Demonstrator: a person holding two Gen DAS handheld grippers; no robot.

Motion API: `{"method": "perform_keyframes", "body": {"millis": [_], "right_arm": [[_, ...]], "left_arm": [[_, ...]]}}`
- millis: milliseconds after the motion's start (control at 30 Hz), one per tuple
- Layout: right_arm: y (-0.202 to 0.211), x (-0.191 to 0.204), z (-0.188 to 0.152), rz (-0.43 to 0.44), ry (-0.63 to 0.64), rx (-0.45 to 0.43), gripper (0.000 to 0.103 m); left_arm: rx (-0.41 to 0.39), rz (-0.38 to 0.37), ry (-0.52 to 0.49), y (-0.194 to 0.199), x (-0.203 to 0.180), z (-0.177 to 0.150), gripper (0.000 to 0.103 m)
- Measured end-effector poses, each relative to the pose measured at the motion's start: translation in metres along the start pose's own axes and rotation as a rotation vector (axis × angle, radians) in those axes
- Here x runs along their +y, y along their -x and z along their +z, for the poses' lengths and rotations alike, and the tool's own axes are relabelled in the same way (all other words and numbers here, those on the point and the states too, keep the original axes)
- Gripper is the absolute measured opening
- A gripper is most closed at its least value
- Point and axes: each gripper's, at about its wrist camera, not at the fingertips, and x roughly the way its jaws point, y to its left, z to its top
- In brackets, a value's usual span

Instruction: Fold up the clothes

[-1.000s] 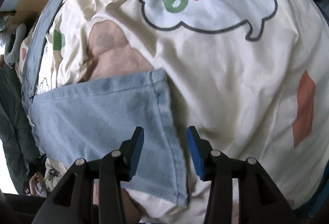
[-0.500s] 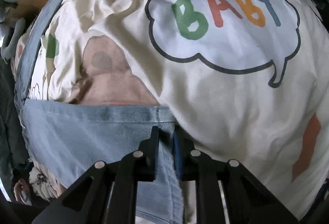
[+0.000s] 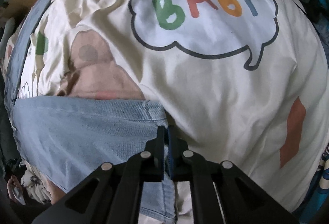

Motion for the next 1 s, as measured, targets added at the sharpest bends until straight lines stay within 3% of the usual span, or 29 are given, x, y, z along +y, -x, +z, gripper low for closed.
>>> {"method": "perform_keyframes", "body": {"millis": [67,200,267,400,467,533,633,800,1000], "right_arm": [[0.008,-0.003,0.011,-0.075,0.028,-0.001,0.004],[0.032,-0.007,0.026,-0.057,0.069,-0.040,0.021],[0.046,-0.003,0.029,-0.071,0.104,-0.077,0.023],[0.057,0.011,0.035,-0.019,0.155,-0.092,0.023],[0.054,0.022,0.037,-0.005,0.178,-0.080,0.023],[0.046,0.057,0.030,0.002,0.181,-0.067,0.023],[0.027,0.087,-0.002,0.000,0.184,-0.042,0.023],[0.011,0.092,-0.003,-0.010,0.228,0.018,0.023],[-0.009,0.097,0.003,-0.060,0.243,0.082,0.023]], "left_arm": [[-0.008,0.001,0.000,-0.004,0.000,0.007,0.010],[-0.031,0.005,-0.009,-0.013,-0.004,0.024,0.010],[-0.047,0.004,-0.008,-0.016,-0.004,0.033,0.010],[-0.083,0.003,0.020,-0.019,0.000,0.053,0.010],[-0.099,-0.007,0.031,-0.021,0.002,0.063,0.010],[-0.104,-0.006,0.032,-0.025,0.002,0.070,0.010],[-0.111,-0.005,0.038,-0.032,0.004,0.081,0.010],[-0.104,0.063,0.066,-0.048,0.022,0.097,0.010],[-0.111,0.116,0.032,-0.047,0.035,0.104,0.010]]}}
